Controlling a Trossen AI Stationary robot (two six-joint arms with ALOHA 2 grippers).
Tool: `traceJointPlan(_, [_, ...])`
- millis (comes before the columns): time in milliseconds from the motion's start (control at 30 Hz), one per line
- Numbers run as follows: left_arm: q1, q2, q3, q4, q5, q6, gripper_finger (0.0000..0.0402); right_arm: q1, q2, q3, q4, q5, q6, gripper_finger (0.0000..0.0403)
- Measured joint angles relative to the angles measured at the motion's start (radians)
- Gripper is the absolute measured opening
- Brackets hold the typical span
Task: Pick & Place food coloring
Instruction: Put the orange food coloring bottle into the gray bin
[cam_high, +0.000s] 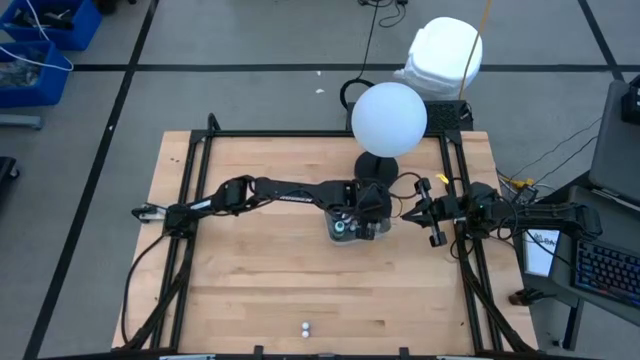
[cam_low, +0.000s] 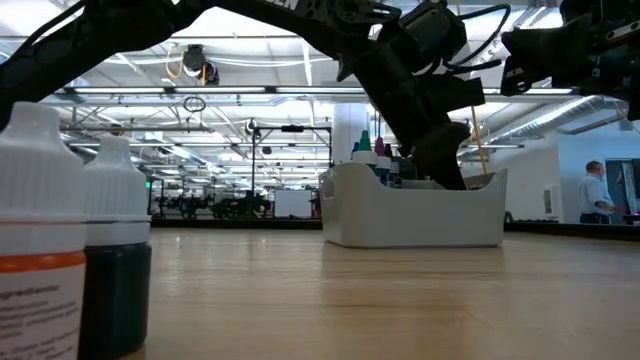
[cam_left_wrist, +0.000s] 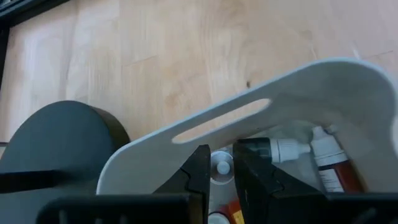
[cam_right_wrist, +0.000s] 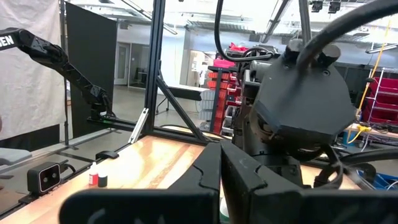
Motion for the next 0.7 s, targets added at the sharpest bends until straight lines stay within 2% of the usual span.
traceJointPlan(700, [0.019, 0.0, 0.001, -0.024, -0.006, -0.037, 0.0056, 0.0, 0.0, 0.0, 0.0, 0.0, 0.0, 0.0])
